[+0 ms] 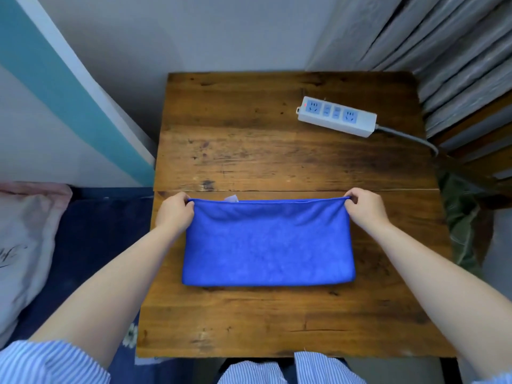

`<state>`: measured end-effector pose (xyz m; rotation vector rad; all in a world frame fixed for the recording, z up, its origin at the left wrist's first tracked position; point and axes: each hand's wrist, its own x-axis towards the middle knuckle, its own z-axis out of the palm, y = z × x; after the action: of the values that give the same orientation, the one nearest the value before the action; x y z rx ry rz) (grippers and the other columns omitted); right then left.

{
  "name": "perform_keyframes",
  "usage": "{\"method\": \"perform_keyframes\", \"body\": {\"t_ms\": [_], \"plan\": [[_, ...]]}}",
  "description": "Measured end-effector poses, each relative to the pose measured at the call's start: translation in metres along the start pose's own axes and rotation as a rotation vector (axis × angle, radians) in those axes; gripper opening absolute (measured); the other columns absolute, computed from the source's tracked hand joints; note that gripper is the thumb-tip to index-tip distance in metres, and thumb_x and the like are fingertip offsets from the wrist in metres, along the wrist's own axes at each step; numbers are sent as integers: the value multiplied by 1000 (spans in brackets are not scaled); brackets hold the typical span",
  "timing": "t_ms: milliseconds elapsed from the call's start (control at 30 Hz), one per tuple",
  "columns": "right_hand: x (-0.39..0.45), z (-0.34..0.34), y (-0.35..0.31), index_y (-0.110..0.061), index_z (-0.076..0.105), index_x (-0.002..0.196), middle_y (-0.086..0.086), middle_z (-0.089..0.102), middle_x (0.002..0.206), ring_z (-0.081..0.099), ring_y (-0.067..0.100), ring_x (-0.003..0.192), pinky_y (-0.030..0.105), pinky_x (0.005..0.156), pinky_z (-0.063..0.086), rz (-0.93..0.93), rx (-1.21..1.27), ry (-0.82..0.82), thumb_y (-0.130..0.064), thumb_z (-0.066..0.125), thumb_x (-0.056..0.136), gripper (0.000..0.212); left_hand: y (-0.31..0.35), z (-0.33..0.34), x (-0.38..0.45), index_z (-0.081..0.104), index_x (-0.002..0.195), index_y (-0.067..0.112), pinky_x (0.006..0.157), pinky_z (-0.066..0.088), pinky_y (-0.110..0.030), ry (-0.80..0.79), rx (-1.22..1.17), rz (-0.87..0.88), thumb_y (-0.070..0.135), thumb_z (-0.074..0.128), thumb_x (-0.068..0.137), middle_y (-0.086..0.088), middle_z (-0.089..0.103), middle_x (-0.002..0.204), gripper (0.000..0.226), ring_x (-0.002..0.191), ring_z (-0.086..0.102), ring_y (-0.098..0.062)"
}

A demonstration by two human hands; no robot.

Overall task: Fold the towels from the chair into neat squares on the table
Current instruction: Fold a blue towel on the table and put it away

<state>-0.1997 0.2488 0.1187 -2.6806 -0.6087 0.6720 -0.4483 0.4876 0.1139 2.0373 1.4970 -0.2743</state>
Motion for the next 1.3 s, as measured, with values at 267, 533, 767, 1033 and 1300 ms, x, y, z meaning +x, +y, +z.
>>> {"method": "perform_keyframes", "body": {"t_ms": [267,533,767,1033,1300], "plan": [[17,22,-2,-1,64,101,19,63,112,56,34,103,32,78,44,38,-49,37,-5,44,86,25,-3,16,18,56,113,-2,85,43,-38,20,78,-24,14,41,96,-24,60,117,28,110,52,-39],[23,33,1,-3,57,114,19,63,109,55,35,106,35,81,44,106,-8,67,-10,49,86,30,-1,30,15,46,122,4,81,45,-41,123,74,-67,16,44,95,-20,58,118,30,107,54,-39],[-41,42,19,4,50,122,25,55,119,51,39,111,43,96,40,77,86,139,-18,49,78,49,-11,72,-41,50,116,-5,95,45,-49,213,126,391,19,44,81,-30,58,117,44,117,47,-42],[-107,78,48,5,61,106,25,65,100,62,45,85,50,72,52,20,-231,53,-28,44,76,48,14,128,-78,63,115,3,99,27,-42,-51,468,559,40,36,77,-18,63,121,60,112,60,-37],[-113,87,58,7,60,105,24,61,115,50,35,106,54,84,46,58,-188,72,-30,35,78,52,17,131,-82,22,146,10,115,-5,-37,-112,435,489,54,1,73,-11,13,156,89,146,9,-28]]}}
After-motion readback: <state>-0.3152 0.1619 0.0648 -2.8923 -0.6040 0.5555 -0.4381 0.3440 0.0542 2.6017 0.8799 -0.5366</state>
